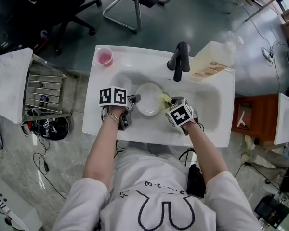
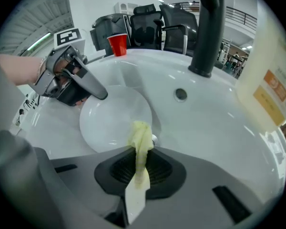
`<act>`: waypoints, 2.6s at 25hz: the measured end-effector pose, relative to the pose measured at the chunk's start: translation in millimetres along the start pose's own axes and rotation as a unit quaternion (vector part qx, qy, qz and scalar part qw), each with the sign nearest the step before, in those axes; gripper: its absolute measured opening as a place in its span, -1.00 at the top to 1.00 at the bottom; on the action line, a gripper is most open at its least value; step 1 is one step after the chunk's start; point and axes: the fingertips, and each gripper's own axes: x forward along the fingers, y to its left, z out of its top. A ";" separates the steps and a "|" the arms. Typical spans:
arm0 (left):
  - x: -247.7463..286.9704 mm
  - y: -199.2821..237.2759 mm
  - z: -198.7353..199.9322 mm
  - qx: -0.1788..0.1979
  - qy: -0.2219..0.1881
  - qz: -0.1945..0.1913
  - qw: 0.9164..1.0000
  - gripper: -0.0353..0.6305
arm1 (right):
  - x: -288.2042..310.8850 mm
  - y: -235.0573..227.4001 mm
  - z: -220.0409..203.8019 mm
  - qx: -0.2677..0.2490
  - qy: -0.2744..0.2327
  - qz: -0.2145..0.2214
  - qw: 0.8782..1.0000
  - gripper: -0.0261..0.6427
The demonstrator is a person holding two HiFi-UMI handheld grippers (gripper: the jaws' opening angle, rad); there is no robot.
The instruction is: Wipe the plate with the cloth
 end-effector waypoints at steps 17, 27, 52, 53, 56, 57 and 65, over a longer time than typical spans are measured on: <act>-87.9 -69.6 33.2 0.083 -0.098 -0.008 0.992 0.84 | -124.8 -2.7 68.8 0.004 -0.167 -0.053 0.985 0.78; -154.2 -123.8 60.7 0.139 -0.180 -0.024 0.973 0.84 | -222.3 7.6 124.2 -0.022 -0.293 -0.074 0.953 0.78; -224.1 -239.6 73.7 0.270 -0.260 -0.070 0.925 0.84 | -332.1 42.4 253.7 -0.018 -0.460 -0.060 0.886 0.78; -223.8 -240.8 72.5 0.270 -0.260 -0.071 0.924 0.84 | -327.9 41.5 256.2 -0.013 -0.456 -0.054 0.888 0.78; -224.5 -245.0 71.6 0.274 -0.265 -0.074 0.921 0.84 | -317.2 37.9 260.1 -0.012 -0.441 -0.054 0.896 0.78; -224.6 -246.0 72.7 0.276 -0.267 -0.072 0.921 0.84 | -315.4 35.9 260.6 -0.014 -0.438 -0.057 0.897 0.78; -228.2 -247.5 76.3 0.273 -0.274 -0.073 0.919 0.84 | -303.6 17.9 243.6 -0.009 -0.412 -0.079 0.908 0.78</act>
